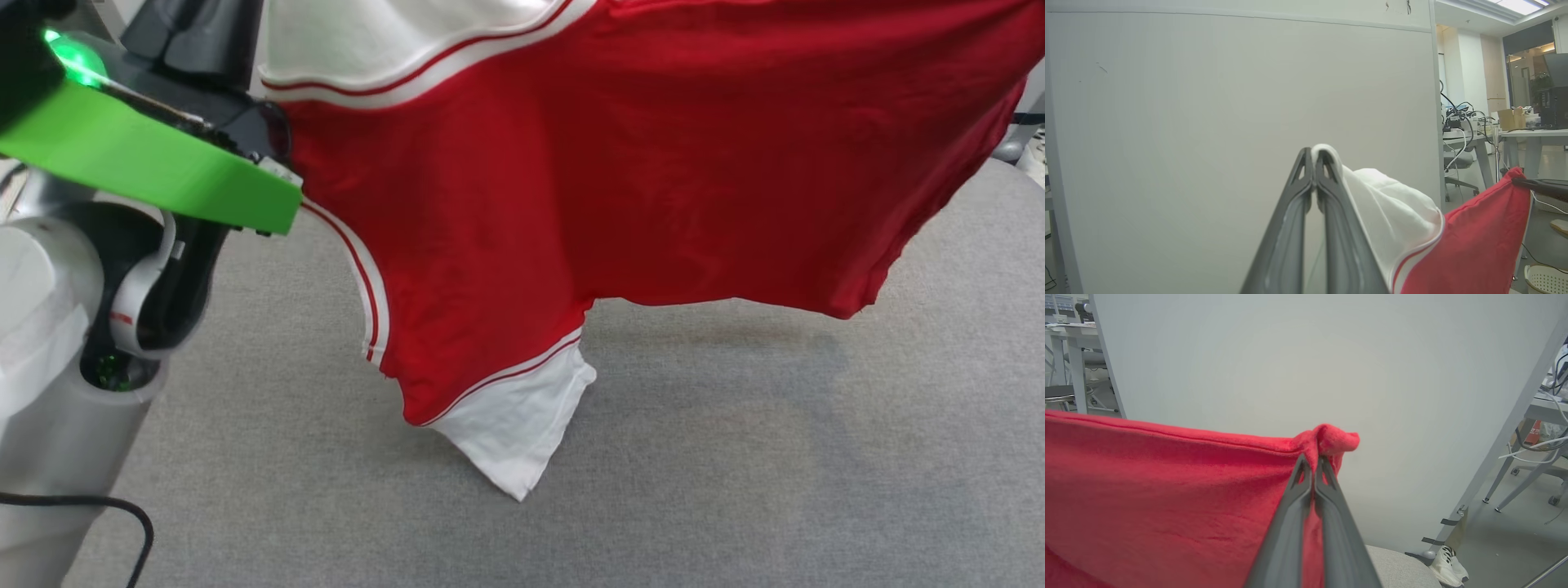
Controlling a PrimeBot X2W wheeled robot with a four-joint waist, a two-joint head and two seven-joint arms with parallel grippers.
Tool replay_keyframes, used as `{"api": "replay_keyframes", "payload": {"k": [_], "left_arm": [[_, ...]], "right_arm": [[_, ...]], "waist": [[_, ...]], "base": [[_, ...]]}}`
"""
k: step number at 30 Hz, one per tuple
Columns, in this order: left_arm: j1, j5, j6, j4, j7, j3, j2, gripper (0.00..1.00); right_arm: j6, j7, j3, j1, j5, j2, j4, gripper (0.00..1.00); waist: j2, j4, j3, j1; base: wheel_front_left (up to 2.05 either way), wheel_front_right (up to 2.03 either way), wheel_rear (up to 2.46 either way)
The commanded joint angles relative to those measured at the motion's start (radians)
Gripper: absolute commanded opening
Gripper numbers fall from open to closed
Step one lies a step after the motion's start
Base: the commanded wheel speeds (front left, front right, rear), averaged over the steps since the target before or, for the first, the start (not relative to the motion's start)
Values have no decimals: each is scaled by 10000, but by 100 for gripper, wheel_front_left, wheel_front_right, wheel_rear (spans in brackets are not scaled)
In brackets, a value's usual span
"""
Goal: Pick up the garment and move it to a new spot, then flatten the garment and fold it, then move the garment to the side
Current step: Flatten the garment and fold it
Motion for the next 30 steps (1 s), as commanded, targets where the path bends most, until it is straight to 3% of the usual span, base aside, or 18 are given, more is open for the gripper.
{"api": "replay_keyframes", "payload": {"k": [1,8,16,23,30], "left_arm": [[-301,87,40,-87,37,52,119,0],[-1445,352,-188,-170,351,223,509,0],[-3557,661,-1043,741,561,318,915,0],[-5733,1151,-1909,2356,519,177,1066,0],[-8050,1801,-2422,4423,96,-243,918,0]], "right_arm": [[-7,-118,-116,-208,-88,71,-97,0],[-7,-561,-740,-877,-518,257,-360,0],[-7,-1135,-831,-2293,-960,382,22,0],[-7,-1831,-607,-4282,-1503,546,1115,0],[-7,-2699,-315,-6400,-2149,850,2807,0]], "waist": [[0,-61,111,0],[0,-124,1006,0],[0,-174,2524,0],[0,-257,3972,0],[0,-375,5111,0]], "base": [[0,0,0],[0,0,0],[0,0,0],[0,0,0],[0,0,0]]}}
